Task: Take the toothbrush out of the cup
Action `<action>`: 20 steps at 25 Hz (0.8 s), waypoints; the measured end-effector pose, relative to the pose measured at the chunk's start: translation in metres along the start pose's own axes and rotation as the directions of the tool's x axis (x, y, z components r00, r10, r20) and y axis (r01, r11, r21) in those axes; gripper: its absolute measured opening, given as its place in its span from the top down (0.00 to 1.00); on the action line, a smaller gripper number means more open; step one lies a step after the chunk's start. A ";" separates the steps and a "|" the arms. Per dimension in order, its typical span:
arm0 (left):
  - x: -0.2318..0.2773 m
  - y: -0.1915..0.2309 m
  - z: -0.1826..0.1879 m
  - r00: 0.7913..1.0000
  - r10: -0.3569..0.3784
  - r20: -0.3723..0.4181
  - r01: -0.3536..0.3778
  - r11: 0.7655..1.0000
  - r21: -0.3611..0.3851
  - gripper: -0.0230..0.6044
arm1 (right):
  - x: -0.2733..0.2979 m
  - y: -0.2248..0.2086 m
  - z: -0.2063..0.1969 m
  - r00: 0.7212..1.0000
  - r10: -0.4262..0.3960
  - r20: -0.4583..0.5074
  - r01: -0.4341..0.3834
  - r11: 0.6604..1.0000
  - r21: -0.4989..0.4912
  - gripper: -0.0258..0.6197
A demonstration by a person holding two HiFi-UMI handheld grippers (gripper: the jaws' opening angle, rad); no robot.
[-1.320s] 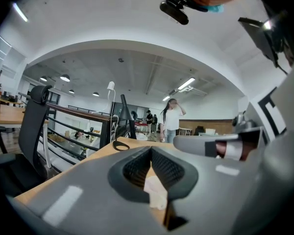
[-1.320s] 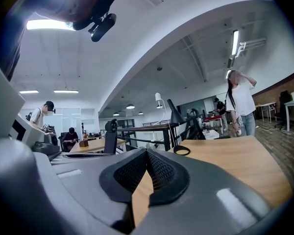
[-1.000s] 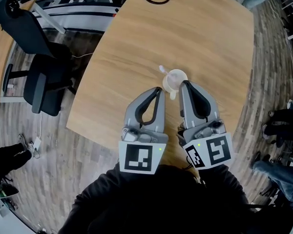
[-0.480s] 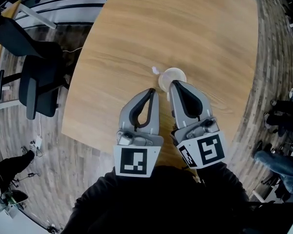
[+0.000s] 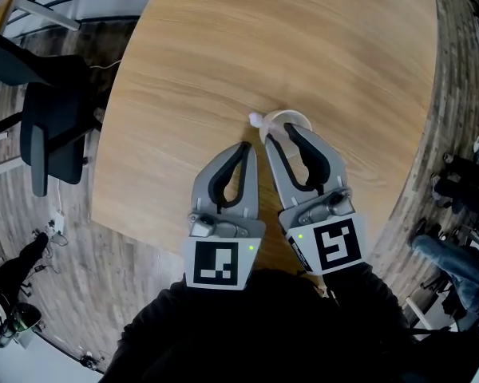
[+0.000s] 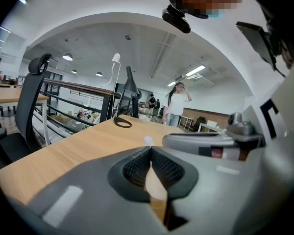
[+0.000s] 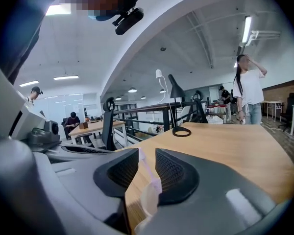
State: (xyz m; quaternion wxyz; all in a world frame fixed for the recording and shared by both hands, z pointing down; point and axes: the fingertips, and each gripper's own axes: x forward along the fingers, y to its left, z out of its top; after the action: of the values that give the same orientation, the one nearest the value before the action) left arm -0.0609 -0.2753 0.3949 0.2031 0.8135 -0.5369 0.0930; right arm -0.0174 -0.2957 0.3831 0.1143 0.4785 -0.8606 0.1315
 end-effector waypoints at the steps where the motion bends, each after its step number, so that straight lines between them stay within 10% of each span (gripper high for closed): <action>1: 0.001 0.002 -0.002 1.000 0.003 -0.004 -0.003 1.000 -0.003 0.95 | 0.002 0.000 -0.002 1.000 0.000 -0.008 0.000 1.000 -0.016 0.79; 20: 0.023 0.033 -0.026 0.999 0.004 -0.040 -0.007 0.997 -0.079 0.95 | 0.034 0.003 -0.021 0.990 -0.041 -0.137 0.010 0.977 -0.215 0.75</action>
State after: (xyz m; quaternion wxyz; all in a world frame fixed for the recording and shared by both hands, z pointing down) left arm -0.0800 -0.2946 0.4345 0.2456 0.8014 -0.5382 0.0883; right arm -0.0360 -0.3141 0.4134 0.2272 0.4640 -0.8533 0.0704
